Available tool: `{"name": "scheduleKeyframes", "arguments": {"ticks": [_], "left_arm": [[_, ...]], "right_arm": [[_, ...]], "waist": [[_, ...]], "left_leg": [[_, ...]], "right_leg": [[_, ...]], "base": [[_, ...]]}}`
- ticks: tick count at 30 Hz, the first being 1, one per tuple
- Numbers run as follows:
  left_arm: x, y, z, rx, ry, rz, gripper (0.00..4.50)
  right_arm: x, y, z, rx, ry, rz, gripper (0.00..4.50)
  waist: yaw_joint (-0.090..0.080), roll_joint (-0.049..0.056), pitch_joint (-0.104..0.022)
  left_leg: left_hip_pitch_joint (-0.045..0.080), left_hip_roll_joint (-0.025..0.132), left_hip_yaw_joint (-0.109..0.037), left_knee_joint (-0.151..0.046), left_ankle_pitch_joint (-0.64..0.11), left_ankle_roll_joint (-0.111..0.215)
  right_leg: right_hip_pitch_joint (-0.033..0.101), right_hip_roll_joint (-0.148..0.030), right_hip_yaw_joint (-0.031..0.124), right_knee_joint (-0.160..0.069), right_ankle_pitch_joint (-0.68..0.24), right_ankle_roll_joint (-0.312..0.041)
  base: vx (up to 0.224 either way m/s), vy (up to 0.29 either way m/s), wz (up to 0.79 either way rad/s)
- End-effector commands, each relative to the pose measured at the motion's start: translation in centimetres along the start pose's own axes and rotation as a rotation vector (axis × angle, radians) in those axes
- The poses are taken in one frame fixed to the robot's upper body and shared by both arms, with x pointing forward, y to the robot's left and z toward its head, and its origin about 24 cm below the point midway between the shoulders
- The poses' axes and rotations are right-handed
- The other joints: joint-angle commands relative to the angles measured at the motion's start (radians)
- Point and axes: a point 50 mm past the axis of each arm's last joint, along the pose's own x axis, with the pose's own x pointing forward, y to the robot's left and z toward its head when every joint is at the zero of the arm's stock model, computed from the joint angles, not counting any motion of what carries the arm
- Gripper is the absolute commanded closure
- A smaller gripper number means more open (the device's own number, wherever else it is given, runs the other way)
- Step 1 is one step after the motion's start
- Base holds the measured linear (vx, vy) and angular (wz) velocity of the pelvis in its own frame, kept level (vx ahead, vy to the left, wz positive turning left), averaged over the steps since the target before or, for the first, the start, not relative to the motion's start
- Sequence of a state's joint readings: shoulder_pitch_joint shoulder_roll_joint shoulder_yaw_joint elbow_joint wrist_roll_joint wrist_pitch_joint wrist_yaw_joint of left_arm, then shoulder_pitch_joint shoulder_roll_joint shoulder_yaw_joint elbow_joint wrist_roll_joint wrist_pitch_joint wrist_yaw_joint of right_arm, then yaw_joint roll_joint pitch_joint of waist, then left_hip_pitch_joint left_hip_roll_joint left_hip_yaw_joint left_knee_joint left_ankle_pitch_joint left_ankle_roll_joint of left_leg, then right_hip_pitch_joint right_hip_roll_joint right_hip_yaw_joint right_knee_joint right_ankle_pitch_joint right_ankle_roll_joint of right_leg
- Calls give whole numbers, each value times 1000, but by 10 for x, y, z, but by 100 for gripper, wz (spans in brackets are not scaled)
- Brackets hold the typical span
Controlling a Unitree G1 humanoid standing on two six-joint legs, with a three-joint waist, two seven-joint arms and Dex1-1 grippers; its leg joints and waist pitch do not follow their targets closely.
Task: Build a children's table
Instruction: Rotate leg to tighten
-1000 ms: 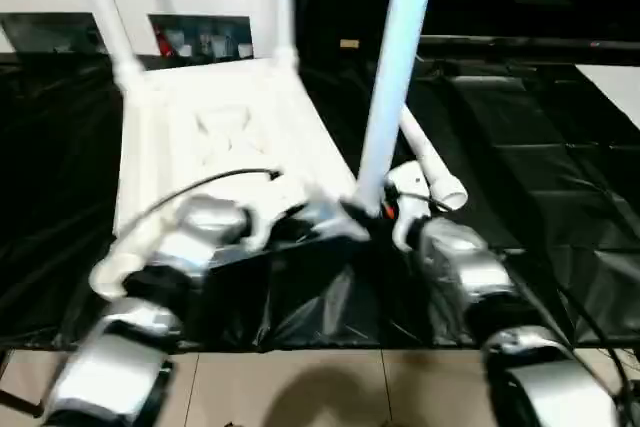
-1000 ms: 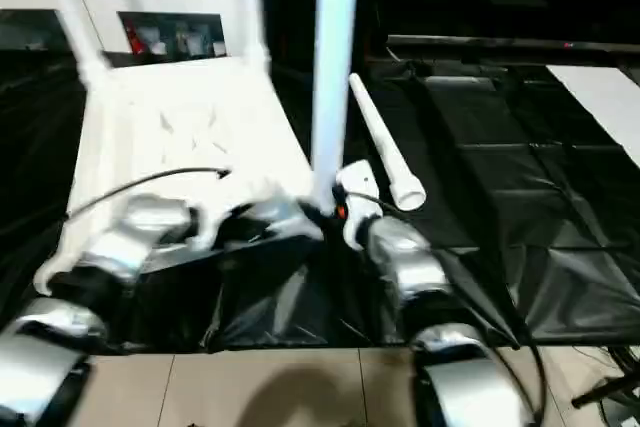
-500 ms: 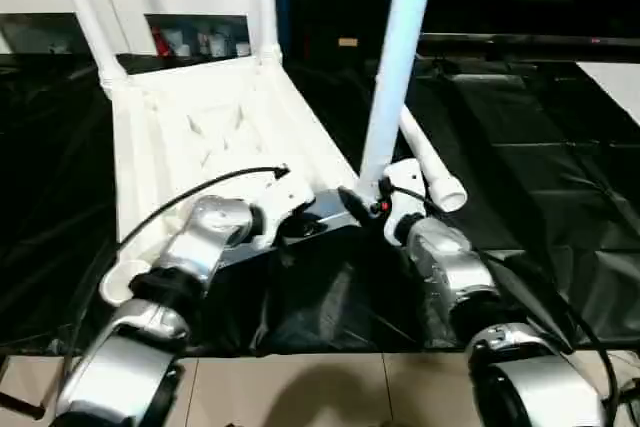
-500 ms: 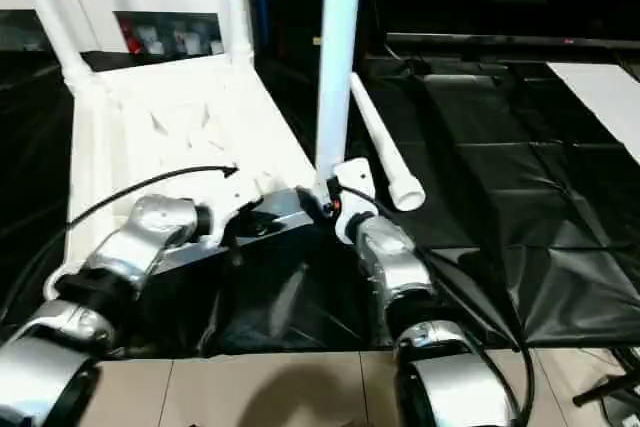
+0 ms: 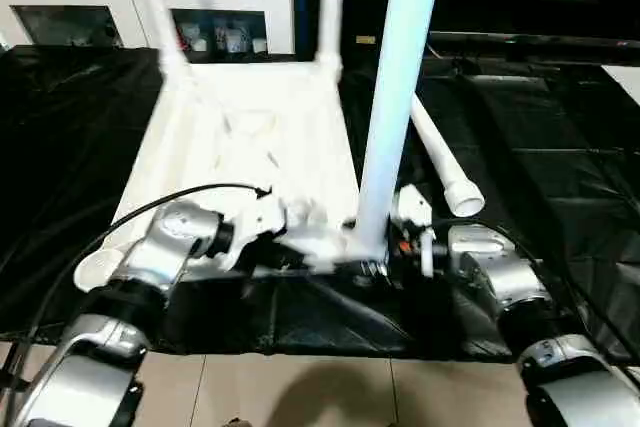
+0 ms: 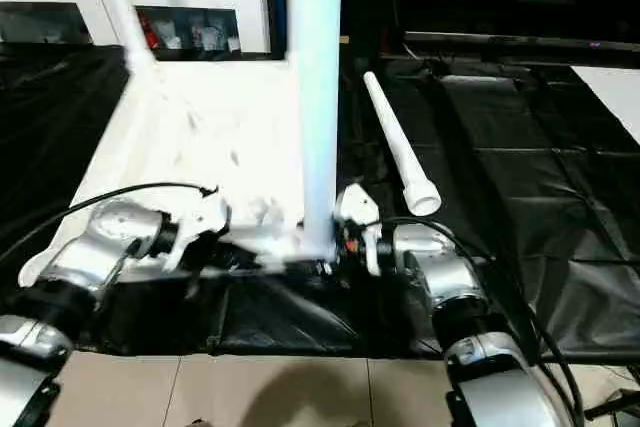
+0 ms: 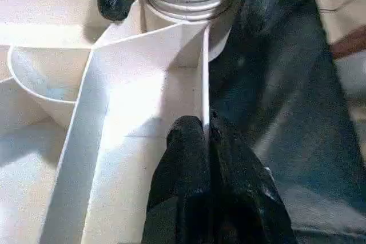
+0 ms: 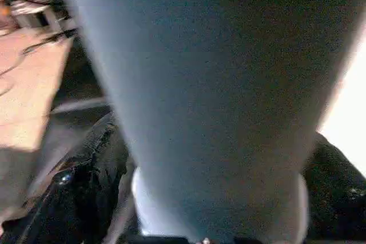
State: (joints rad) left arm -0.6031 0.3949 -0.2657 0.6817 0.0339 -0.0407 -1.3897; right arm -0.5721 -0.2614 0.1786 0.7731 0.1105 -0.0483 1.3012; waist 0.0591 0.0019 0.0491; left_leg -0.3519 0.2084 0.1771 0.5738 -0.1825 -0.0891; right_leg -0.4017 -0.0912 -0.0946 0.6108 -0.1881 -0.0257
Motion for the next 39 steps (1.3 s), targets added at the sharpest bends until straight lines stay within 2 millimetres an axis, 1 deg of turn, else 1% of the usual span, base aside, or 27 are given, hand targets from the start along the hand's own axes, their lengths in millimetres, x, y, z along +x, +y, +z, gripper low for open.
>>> {"name": "scheduleKeyframes", "arguments": {"ticks": [1, 4, 6, 10, 14, 15, 16, 17, 18, 19, 20, 21, 22, 23, 24, 25, 26, 27, 28, 29, 31, 32, 33, 34, 36, 37, 39], "left_arm": [[9, -5, 9, 28, -54, -93, 450], [5, -5, 8, 32, -44, -106, 450], [3, -4, 7, 32, -34, -112, 450], [2, -4, 7, 28, -29, -111, 450], [4, 0, 8, 17, -45, -55, 450], [6, 4, 10, 10, -50, 1, 450], [7, 7, 11, 5, -53, 38, 450], [11, 16, 14, -24, -52, 156, 450], [11, 16, 14, -24, -52, 156, 450], [15, 21, 17, -45, -61, 228, 450], [15, 21, 17, -45, -61, 228, 450], [18, 24, 19, -57, -68, 270, 450], [20, 26, 21, -63, -68, 304, 450], [25, 28, 25, -77, -68, 357, 450], [27, 29, 26, -84, -69, 375, 450], [28, 30, 27, -89, -72, 391, 450], [29, 31, 28, -93, -76, 400, 450], [33, 32, 31, -105, -86, 431, 450], [39, 34, 35, -119, -99, 461, 450], [41, 33, 35, -111, -99, 451, 450], [45, 31, 36, -101, -98, 434, 450], [45, 31, 36, -106, -102, 431, 450], [46, 30, 36, -106, -104, 427, 450], [45, 30, 35, -102, -104, 424, 450], [45, 29, 35, -98, -104, 415, 450], [43, 28, 34, -93, -111, 388, 450], [42, 26, 33, -75, -117, 360, 450]], "right_arm": [[6, 6, -4, 5, 61, 86, 98], [5, 6, -1, 4, 59, 102, 132], [4, 6, 0, 5, 56, 111, 136], [5, 8, 0, 18, 54, 139, 165], [9, 8, -1, 34, 22, 93, 170], [12, 5, -2, 42, 7, 16, 171], [14, 2, -2, 48, -2, -37, 171], [21, -5, -4, 86, -33, -199, 171], [21, -5, -4, 86, -33, -199, 171], [27, -10, -5, 104, -42, -311, 172], [27, -10, -5, 104, -42, -311, 173], [32, -12, -6, 107, -43, -382, 173], [36, -13, -6, 114, -46, -438, 173], [44, -16, -6, 143, -57, -536, 173], [47, -17, -6, 156, -63, -565, 173], [49, -17, -5, 163, -66, -584, 173], [51, -17, -5, 169, -67, -597, 173], [58, -18, -4, 191, -67, -641, 173], [64, -19, -2, 199, -67, -708, 173], [66, -19, 0, 192, -77, -716, 173], [68, -19, 2, 183, -94, -721, 173], [68, -19, 3, 166, -96, -730, 118], [67, -20, 4, 166, -104, -730, 118], [66, -21, 5, 167, -113, -732, 104], [64, -22, 6, 163, -119, -732, 101], [61, -24, 8, 136, -116, -730, 87], [57, -26, 10, 114, -120, -706, 63]], "waist": [[0, -5, -59], [0, -5, -61], [0, -4, -62], [-1, -4, -63], [0, -4, -62], [0, -4, -60], [-2, -4, -57], [-4, -5, -56], [-7, -6, -55], [-9, -3, -56], [-13, -5, -54], [-19, -7, -53], [-28, -7, -53], [-29, -6, -54], [-34, -3, -54], [-36, -4, -54], [-37, -4, -55], [-39, -2, -55], [-40, -2, -56], [-42, -1, -56], [-41, -1, -61], [-41, 0, -62], [-41, 0, -62], [-41, 0, -61], [-41, 0, -61], [-40, 0, -59], [-41, 1, -60]], "left_leg": [[-2, 27, 1, -61, -208, 77], [-3, 27, 1, -59, -192, 79], [-4, 27, 1, -58, -184, 83], [-3, 27, 2, -57, -174, 84], [-3, 26, 2, -58, -184, 79], [-2, 26, 2, -58, -190, 74], [-1, 25, 1, -61, -208, 61], [1, 24, 0, -61, -217, 52], [6, 21, -1, -62, -233, 35], [6, 23, -4, -64, -231, 20], [2, 21, -5, -65, -237, 18], [-2, 20, -8, -67, -250, 17], [0, 19, -7, -65, -263, 16], [2, 19, -8, -64, -265, 15], [1, 17, -8, -64, -265, 13], [-2, 15, -9, -64, -263, 20], [-2, 15, -8, -63, -262, 24], [1, 17, -6, -62, -261, 27], [1, 16, -6, -62, -255, 27], [-1, 17, -6, -63, -252, 25], [-4, 17, -5, -60, -228, 40], [-5, 16, -3, -59, -217, 50], [-6, 16, -3, -59, -213, 53], [-7, 16, -3, -59, -211, 59], [-6, 15, -2, -58, -216, 61], [-5, 15, -2, -59, -231, 60], [-5, 16, -3, -59, -230, 60]], "right_leg": [[55, -54, 54, -80, -248, -217], [56, -53, 53, -76, -223, -221], [56, -53, 53, -74, -207, -225], [57, -52, 53, -72, -181, -234], [56, -53, 52, -74, -209, -226], [55, -53, 53, -76, -226, -219], [53, -53, 52, -82, -270, -207], [52, -54, 53, -83, -293, -199], [49, -57, 53, -90, -350, -183], [48, -59, 54, -92, -373, -173], [49, -55, 52, -93, -379, -166], [52, -56, 50, -94, -403, -154], [48, -56, 51, -99, -421, -148], [46, -57, 51, -99, -428, -146], [45, -57, 51, -101, -432, -144], [48, -55, 49, -102, -435, -140], [47, -54, 50, -102, -428, -140], [43, -53, 52, -101, -403, -149], [44, -53, 52, -99, -382, -160], [44, -52, 52, -97, -372, -163], [49, -51, 52, -90, -294, -180], [51, -51, 52, -87, -264, -191], [52, -52, 52, -86, -253, -196], [52, -50, 52, -85, -244, -201], [53, -51, 52, -86, -252, -202], [53, -52, 51, -90, -282, -196], [53, -52, 52, -89, -283, -195]], "base": [[0, 0, 0], [0, 0, 0], [0, 0, 0], [0, 0, 0], [0, 0, 0], [0, 0, 0], [0, 0, 0], [0, 0, 0], [0, 0, 0], [0, 0, 0], [0, 0, 0], [0, 0, 0], [0, 0, 0], [0, 0, 0], [0, 0, 0], [0, 0, 0], [0, 0, 0], [0, 0, 0], [0, 0, 0], [0, 0, 0], [0, 0, 0], [0, 0, 0], [0, 0, 0], [0, 0, 0], [0, 0, 0], [0, 0, 0], [0, 0, 0]]}}
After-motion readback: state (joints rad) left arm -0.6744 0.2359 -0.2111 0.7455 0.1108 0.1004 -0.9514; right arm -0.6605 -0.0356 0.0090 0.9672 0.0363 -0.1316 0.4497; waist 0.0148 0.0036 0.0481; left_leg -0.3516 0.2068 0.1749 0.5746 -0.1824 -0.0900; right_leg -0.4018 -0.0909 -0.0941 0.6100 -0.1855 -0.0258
